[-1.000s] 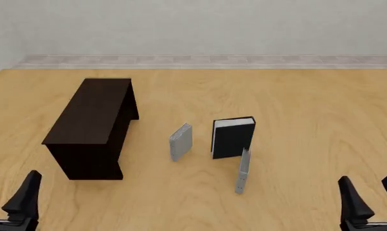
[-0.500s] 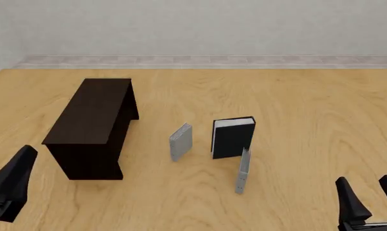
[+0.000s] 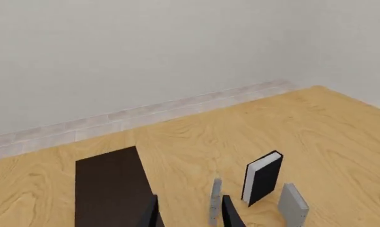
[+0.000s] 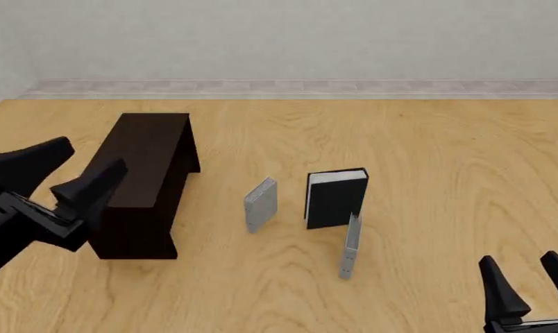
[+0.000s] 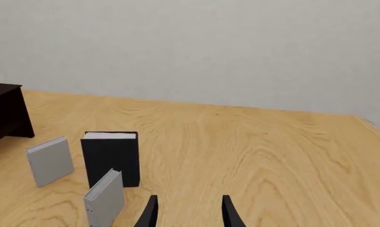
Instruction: Pick up the book in the middle and place it on the cabinet shelf.
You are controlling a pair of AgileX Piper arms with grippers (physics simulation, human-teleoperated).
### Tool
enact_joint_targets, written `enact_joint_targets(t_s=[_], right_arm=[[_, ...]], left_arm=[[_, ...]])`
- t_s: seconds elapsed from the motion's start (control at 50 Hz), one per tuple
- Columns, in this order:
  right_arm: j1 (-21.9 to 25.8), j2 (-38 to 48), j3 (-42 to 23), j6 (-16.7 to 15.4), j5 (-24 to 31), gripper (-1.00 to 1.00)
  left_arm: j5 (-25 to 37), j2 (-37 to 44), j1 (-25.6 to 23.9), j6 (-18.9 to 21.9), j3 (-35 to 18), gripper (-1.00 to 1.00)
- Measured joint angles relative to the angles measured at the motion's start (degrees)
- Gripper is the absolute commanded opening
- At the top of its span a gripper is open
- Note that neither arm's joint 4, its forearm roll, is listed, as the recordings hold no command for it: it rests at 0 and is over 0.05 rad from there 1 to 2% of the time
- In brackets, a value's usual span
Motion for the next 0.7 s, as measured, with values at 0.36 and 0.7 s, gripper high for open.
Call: enact_joint_targets(t_s=[0.36,0.7], right_arm=[[1.01,0.37,0.0,-1.01,-0.03,1.0],[2.17,-0.41,0.0,-1.94,0.16,1.0]], left_arm=[[-2.99,15.9,-12.21,0.27,-9.45,1.0],[0.47,28.12,-19.09,0.09,-20.67,1.0]])
